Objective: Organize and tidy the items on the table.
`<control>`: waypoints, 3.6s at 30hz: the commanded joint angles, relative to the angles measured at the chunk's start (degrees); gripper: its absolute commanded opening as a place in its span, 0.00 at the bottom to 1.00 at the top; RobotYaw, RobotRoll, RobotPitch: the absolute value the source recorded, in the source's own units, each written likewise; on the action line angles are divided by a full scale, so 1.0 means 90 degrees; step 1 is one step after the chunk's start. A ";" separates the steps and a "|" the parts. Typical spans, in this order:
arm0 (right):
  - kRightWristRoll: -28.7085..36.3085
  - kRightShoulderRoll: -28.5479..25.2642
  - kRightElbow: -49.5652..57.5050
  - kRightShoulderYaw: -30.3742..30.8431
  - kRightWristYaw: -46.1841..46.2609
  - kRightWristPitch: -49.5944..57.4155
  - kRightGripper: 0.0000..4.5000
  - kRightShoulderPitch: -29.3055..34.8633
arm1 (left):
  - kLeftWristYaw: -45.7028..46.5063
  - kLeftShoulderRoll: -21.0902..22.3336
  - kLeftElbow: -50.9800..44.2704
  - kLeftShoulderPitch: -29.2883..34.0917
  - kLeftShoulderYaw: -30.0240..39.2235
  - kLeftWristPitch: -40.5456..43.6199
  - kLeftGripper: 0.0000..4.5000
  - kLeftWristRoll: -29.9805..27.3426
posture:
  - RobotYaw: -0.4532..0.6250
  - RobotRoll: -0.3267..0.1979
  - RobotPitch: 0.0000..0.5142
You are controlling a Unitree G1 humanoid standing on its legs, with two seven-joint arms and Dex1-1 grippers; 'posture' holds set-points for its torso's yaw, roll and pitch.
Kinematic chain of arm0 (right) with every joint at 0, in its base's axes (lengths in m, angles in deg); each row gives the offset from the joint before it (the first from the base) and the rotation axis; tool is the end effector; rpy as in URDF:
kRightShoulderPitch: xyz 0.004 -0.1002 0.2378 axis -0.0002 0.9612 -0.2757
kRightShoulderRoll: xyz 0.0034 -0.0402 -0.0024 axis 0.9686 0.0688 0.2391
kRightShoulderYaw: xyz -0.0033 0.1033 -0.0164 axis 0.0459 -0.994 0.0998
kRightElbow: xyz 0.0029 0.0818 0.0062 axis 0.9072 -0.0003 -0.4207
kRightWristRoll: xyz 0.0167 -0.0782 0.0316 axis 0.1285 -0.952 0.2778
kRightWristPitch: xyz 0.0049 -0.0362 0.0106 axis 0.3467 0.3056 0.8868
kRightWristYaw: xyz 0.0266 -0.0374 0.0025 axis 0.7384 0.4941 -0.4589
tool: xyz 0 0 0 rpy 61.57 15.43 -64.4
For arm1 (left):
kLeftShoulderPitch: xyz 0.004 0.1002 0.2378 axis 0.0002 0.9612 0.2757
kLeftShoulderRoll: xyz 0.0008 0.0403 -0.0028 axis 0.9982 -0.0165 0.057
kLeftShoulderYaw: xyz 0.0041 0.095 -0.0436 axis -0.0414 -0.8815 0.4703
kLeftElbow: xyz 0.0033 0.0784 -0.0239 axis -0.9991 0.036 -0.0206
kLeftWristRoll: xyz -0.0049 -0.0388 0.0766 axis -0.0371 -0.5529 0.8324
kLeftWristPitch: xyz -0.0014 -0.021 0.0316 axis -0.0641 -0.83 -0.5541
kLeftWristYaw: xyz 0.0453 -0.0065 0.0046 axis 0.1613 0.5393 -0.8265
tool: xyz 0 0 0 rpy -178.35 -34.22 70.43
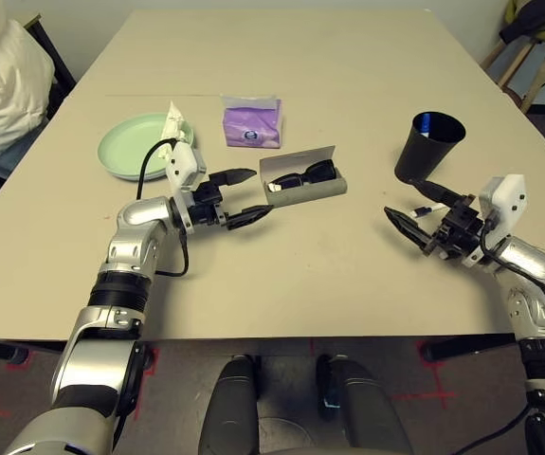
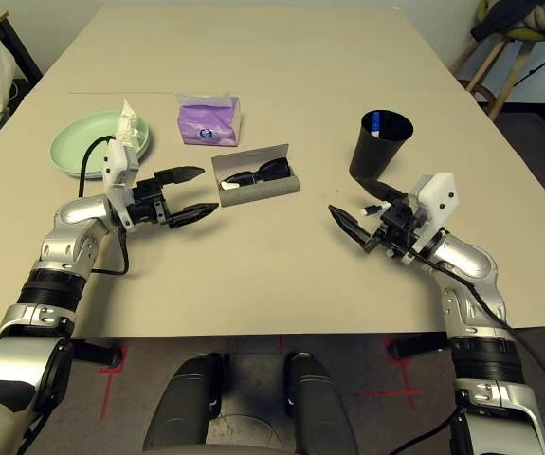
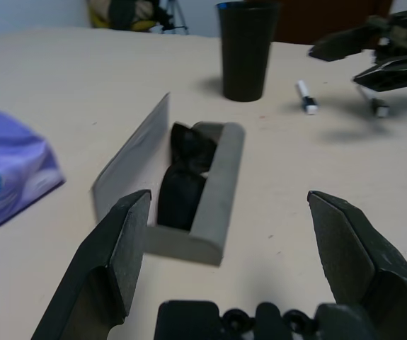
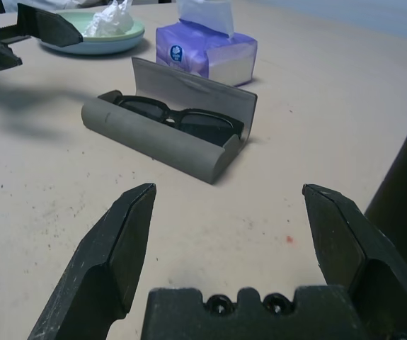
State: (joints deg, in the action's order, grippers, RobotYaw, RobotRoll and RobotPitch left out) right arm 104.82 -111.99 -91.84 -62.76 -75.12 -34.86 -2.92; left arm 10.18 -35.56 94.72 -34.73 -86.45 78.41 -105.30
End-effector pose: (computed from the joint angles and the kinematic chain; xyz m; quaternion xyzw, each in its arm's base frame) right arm 0.2394 -0.2695 0.1113 -0.1022 -0.0814 0.3575 0.9248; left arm 0.3041 0.2336 0.1379 0.0984 -0.0539 -0.5142 0.8503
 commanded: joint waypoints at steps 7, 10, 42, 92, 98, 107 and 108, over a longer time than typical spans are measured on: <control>0.0057 0.0006 0.0140 0.0178 0.0078 0.0019 1.00 -0.0171 | -0.0284 -0.0117 0.0425 -0.0105 0.0103 -0.0338 0.61 -0.0082 | 0.52 0.62 0.28; 0.0071 0.0009 0.0192 0.0248 0.0141 0.0055 1.00 -0.0212 | -0.0353 -0.0121 0.0635 -0.0178 0.0099 -0.0481 0.33 -0.0018 | 0.51 0.62 0.29; 0.0235 -0.0087 0.0804 0.0298 0.0581 0.0250 1.00 0.0274 | 0.2164 -0.1051 0.3521 -0.2236 0.0080 -0.0553 0.01 0.1378 | 0.45 0.62 0.33; -0.0329 -0.2496 -0.0107 0.1130 -0.1746 0.0902 1.00 -0.0684 | -0.0850 -0.0350 -0.2348 0.0601 -0.0697 0.1312 0.99 -0.0185 | 0.52 0.62 0.27; -0.1592 -0.3574 -0.0701 0.2137 -0.2806 0.0292 1.00 -0.1155 | -0.0560 -0.0378 -0.2177 0.0543 -0.0793 0.1256 0.99 -0.0030 | 0.51 0.62 0.27; -0.3189 -0.4005 -0.2250 0.3206 -0.3730 -0.1441 1.00 -0.2742 | -0.0210 -0.0430 -0.2127 0.0543 -0.0762 0.1077 0.99 -0.0030 | 0.52 0.62 0.29; -0.3323 -0.3973 -0.2390 0.3306 -0.3799 -0.1600 1.00 -0.2938 | -0.0197 -0.0435 -0.2122 0.0540 -0.0762 0.1067 0.99 -0.0037 | 0.52 0.62 0.29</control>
State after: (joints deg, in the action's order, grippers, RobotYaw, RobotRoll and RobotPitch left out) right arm 77.14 -147.28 -111.43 -34.45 -107.92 -46.57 -27.74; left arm 8.30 -39.26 75.61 -29.96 -92.80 88.63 -105.97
